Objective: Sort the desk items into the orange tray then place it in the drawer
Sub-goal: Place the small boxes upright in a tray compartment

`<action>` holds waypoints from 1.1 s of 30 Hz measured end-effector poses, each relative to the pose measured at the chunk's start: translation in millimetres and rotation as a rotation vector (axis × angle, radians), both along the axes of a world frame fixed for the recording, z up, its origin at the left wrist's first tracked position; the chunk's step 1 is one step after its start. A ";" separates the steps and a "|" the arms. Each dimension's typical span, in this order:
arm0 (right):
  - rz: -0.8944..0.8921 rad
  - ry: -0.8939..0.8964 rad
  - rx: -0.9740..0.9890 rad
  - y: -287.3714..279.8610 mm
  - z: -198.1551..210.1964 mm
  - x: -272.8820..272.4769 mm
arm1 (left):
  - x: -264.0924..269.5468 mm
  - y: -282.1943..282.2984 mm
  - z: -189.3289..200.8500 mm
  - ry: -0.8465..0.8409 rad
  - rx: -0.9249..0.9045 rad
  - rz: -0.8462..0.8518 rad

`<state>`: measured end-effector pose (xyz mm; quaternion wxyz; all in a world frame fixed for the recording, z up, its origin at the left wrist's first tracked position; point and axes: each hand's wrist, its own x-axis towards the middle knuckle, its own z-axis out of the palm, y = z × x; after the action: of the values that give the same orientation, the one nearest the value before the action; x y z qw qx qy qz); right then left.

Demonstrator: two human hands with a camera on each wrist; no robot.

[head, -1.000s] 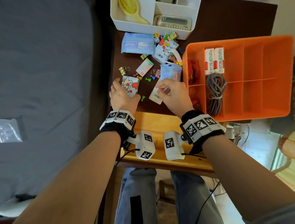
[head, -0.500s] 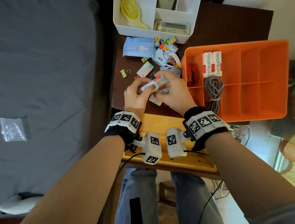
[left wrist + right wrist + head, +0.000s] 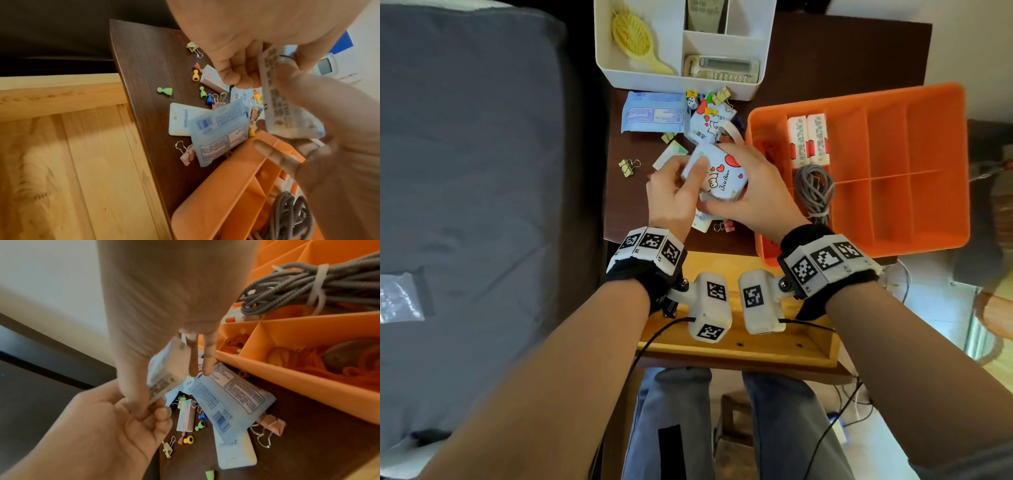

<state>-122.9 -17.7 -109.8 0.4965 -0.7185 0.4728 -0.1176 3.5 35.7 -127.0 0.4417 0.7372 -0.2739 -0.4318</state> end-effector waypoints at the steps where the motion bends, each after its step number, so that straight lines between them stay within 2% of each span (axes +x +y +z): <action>1: 0.012 0.029 -0.024 -2.4 -0.6 -0.3 | -2.0 -3.5 -0.6 -0.009 -0.008 -0.002; 4: -0.050 0.085 -0.084 -12.9 -3.2 -3.3 | -6.9 -14.8 1.0 -0.038 -0.030 0.003; 8: -0.245 0.000 -0.095 -28.8 -4.8 -14.0 | 0.9 -30.0 -11.8 -0.295 -0.015 -0.132; 12: -0.368 -0.014 -0.047 -42.8 -6.6 -21.4 | 9.1 -50.8 -22.2 -0.598 0.192 -0.224; 16: -0.420 -0.056 0.016 -52.0 -11.3 -22.8 | 4.9 -68.9 -27.7 -0.741 0.331 -0.285; 20: -0.418 -0.057 0.038 -57.3 -18.4 -26.1 | 1.2 -79.0 -35.9 -0.776 0.377 -0.332; 26: -0.417 -0.042 0.038 -61.7 -26.3 -28.5 | 2.6 -84.1 -43.8 -0.766 0.374 -0.273; 33: -0.398 -0.035 0.048 -60.9 -27.7 -27.6 | 8.1 -86.6 -40.3 -0.802 0.388 -0.350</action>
<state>-150.4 -78.6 -137.5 0.4886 -0.5965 0.5994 -0.2147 11.6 -50.9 -167.4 0.0760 0.8574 -0.4570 -0.2241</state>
